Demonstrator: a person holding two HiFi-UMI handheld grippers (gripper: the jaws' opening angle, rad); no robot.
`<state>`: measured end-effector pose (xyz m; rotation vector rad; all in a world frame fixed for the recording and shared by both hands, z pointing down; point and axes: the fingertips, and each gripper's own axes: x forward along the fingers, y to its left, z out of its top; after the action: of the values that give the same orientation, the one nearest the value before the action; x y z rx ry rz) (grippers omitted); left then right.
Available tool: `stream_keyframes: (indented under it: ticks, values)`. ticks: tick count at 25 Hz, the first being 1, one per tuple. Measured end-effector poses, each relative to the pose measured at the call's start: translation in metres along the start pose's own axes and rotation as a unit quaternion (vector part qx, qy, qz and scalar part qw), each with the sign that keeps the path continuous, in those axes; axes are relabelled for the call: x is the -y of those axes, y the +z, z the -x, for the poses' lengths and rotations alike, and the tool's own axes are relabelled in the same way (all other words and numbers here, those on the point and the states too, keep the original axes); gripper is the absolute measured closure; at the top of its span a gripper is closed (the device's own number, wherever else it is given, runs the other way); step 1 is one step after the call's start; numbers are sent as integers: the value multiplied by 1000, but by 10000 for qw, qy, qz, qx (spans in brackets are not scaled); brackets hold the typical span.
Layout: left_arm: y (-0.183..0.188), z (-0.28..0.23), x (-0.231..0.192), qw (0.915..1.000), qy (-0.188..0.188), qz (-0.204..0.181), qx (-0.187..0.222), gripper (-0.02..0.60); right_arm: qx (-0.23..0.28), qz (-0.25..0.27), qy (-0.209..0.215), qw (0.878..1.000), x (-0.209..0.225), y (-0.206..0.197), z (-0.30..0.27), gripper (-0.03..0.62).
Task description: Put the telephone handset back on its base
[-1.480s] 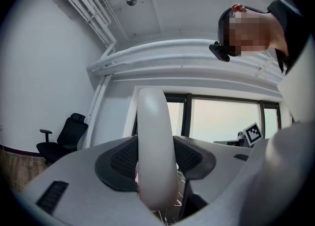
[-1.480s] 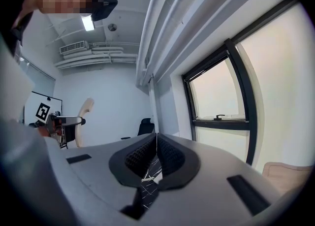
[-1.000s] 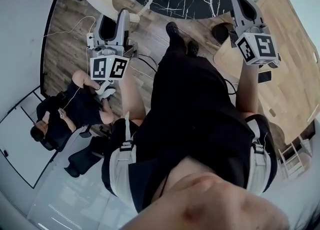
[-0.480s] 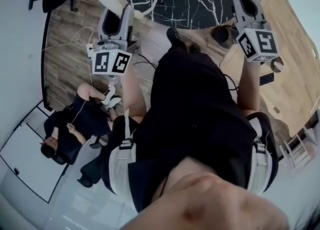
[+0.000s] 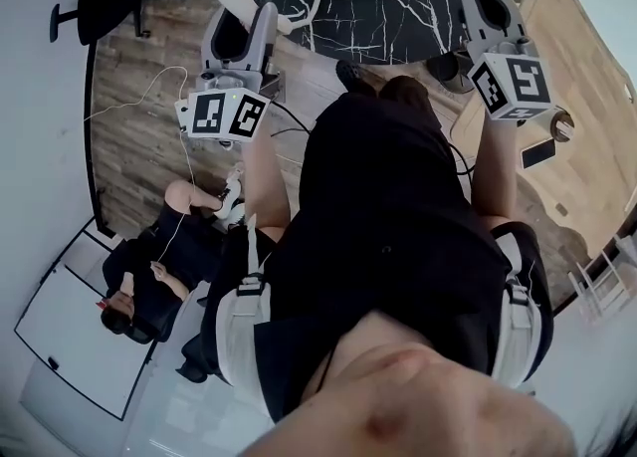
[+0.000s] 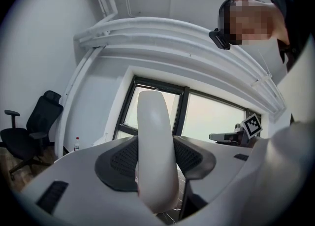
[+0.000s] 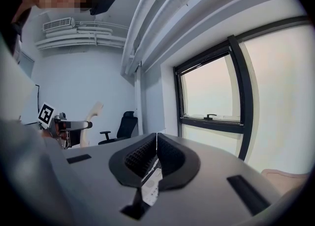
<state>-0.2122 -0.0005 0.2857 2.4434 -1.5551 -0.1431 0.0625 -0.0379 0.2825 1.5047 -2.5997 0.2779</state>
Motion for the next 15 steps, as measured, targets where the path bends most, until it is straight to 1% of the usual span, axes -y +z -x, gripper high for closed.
stream_keyframes:
  ticks: [6,12,15]
  values:
    - [-13,-16,-3,9995,-197,18,-233,353,-145,-15,-96,9998,0,-6,-5,563]
    - [-32,-35,-5,9986,-186,113,-474,353,-261,-76,-174,9995,15,-12,-12,563]
    - [-43,-45,-5,9979,-154,129,-612,353,-368,-112,-145,9992,22,-19,-21,563]
